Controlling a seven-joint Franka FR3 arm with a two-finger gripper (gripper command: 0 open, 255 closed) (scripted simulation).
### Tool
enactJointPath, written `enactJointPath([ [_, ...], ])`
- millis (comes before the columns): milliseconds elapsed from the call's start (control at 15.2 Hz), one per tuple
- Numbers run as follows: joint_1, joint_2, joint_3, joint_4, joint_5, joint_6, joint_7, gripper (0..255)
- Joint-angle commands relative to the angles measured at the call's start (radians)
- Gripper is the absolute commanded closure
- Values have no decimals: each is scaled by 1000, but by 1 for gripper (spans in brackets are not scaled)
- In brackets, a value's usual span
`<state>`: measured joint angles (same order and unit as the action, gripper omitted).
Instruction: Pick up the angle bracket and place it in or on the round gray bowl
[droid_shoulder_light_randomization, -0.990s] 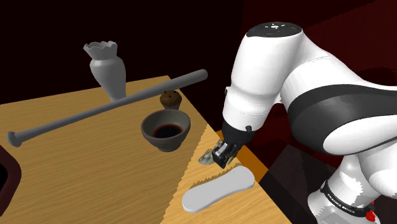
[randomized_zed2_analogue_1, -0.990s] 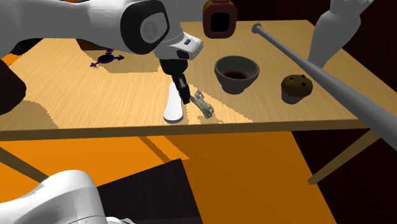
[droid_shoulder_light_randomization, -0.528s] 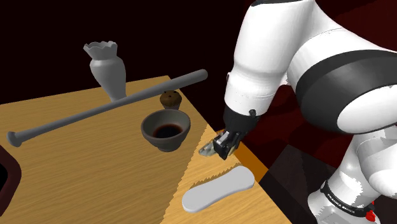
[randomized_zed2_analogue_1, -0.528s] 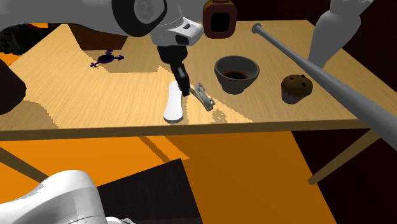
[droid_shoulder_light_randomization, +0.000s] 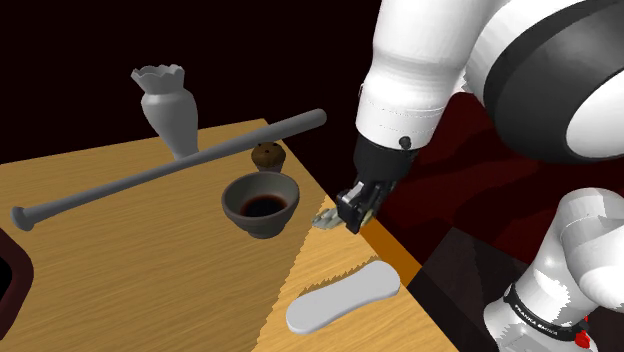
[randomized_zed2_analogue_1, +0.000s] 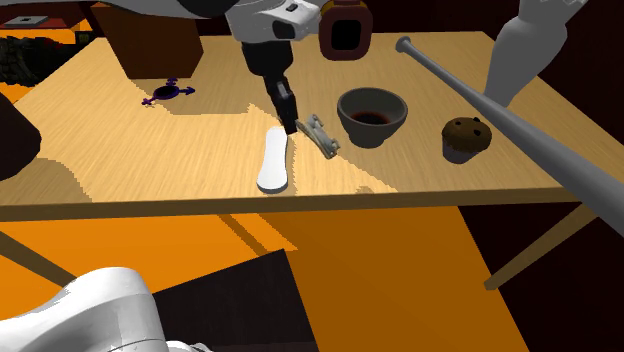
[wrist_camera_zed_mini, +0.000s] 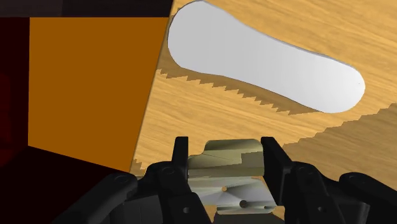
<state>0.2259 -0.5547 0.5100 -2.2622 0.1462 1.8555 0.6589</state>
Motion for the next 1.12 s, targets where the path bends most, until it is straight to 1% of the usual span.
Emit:
enactJointPath([
  [0,-2,2,-4,29,-3,-27,-1,255],
  [528,-10,11,-17,132,-15,-122,-4,255],
  [792,-61,174,19,262,-75,-96,14,255],
  [1056,-98,348,58,415,-157,-94,46,255],
])
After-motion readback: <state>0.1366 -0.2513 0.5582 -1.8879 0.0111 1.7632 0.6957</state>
